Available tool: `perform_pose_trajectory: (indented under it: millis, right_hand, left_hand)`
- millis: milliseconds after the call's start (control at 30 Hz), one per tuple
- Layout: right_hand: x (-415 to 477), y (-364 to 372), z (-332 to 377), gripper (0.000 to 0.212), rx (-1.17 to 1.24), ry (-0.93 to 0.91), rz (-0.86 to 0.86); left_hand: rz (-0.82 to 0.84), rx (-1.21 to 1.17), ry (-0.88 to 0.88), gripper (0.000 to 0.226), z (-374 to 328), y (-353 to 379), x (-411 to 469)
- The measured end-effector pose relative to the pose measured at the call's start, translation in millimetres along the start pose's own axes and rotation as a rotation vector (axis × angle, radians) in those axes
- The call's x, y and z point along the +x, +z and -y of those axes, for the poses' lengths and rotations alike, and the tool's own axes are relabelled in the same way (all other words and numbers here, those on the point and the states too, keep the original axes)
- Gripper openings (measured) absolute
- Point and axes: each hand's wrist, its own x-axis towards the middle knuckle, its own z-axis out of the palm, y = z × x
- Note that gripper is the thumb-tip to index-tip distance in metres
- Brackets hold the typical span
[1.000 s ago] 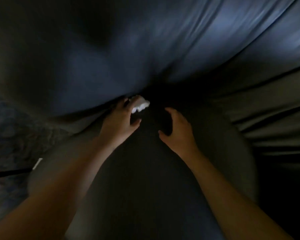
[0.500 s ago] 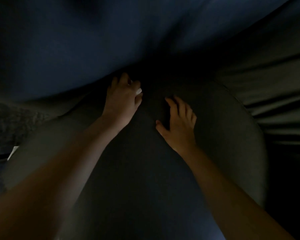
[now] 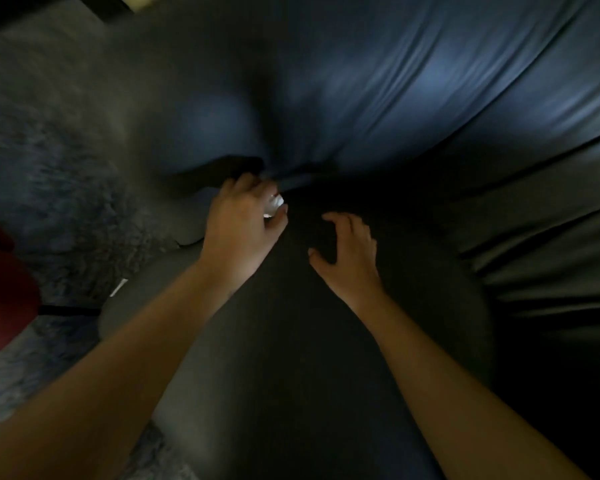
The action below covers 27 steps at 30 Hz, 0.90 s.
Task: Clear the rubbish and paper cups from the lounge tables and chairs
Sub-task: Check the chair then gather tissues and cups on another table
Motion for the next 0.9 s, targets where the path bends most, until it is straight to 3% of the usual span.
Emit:
perform_pose_trajectory:
  millis: [267, 500, 767, 900]
  right_hand:
    - [-71.9, -165.3, 131.7, 0.043, 0.307, -0.493, -0.164]
    - [-170.9, -258.8, 249.5, 0.041, 0.445, -0.795, -0.129]
    - [-316.2, -243.5, 382.2, 0.06, 0.506, -1.205, 0.214]
    - [-408.0, -200.4, 444.3, 0.055, 0.568, -1.415, 0.335]
  left_hand:
    - [-0.241, -0.049, -0.122, 0.019, -98.8, -182.4, -51.4]
    - [-0.479, -0.089, -0.227, 0.013, -168.2, -342.0, -150.8]
    - [-0.659, -0.017, -0.419, 0.04, -176.3, -464.4, -320.0]
    - [-0.756, 0.055, -0.574, 0.036, -162.4, -503.2, -421.8]
